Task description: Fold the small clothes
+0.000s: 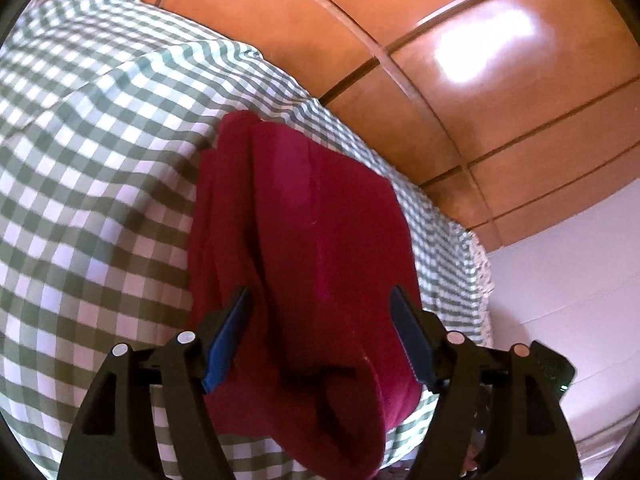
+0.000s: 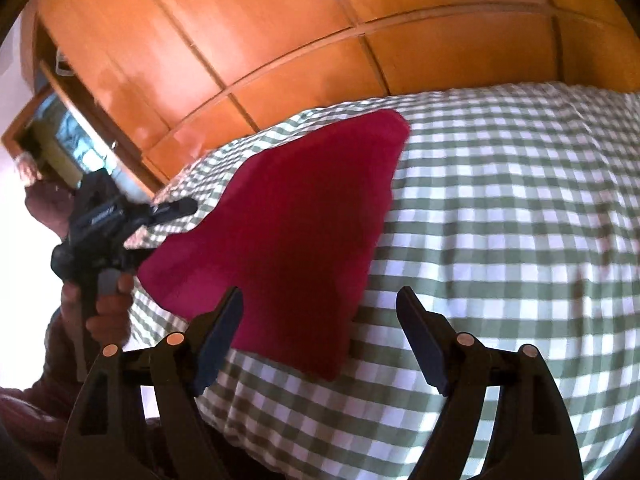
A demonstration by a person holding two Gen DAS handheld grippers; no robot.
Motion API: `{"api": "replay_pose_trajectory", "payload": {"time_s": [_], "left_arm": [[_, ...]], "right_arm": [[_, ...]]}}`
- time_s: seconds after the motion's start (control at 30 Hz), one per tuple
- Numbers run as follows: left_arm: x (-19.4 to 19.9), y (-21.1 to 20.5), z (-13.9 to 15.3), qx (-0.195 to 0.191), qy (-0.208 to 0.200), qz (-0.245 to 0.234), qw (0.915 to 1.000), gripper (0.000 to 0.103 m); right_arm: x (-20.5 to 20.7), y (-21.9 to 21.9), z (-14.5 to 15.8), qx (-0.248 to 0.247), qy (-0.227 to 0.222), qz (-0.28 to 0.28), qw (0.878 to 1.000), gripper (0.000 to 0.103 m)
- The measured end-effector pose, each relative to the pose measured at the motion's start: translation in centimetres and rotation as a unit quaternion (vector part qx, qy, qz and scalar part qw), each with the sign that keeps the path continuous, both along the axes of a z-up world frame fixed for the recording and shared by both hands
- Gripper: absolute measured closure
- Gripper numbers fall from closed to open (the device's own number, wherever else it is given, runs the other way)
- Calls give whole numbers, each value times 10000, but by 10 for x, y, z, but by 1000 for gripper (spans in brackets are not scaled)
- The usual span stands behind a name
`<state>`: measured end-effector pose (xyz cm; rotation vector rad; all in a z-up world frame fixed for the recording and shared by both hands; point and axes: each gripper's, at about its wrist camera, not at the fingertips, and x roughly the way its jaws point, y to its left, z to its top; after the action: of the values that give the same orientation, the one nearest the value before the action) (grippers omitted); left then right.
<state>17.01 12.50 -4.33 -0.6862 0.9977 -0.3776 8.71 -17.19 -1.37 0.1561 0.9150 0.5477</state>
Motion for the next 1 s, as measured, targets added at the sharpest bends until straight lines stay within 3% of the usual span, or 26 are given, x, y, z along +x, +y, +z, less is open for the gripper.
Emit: {"api": "replay_pose_trajectory", "payload": {"time_s": [0.07, 0.1, 0.23, 0.4, 0.53, 0.67, 0.87, 1.0], "left_arm": [[2, -8, -1, 399, 26, -94, 9992, 82], [1, -10, 1, 594, -11, -103, 9982, 90], [-18, -4, 10, 1353, -328, 176, 9901, 92], [-23, -20, -11, 2378, -196, 249, 9708, 87], [-30, -39, 2, 2917, -480, 406, 9544, 79], [-32, -45, 4, 3135, -622, 400, 9467, 78], [-36, -43, 6, 3084, -675, 401, 9480, 78], [-38, -44, 4, 3052, -684, 440, 9488, 77]], "right_arm": [[-2, 16, -4, -147, -84, 163, 9997, 30], [-3, 24, -6, -220, -105, 240, 9994, 30], [-17, 59, -19, -603, -222, 592, 9962, 32], [-27, 80, -45, -1408, -481, 777, 9858, 32], [-26, 76, -38, -1414, -456, 807, 9856, 32], [-18, 49, -17, -1029, -256, 647, 9923, 32], [9, 13, 7, -705, -314, -80, 9970, 32], [32, 18, 14, -838, -441, -242, 9952, 36]]}}
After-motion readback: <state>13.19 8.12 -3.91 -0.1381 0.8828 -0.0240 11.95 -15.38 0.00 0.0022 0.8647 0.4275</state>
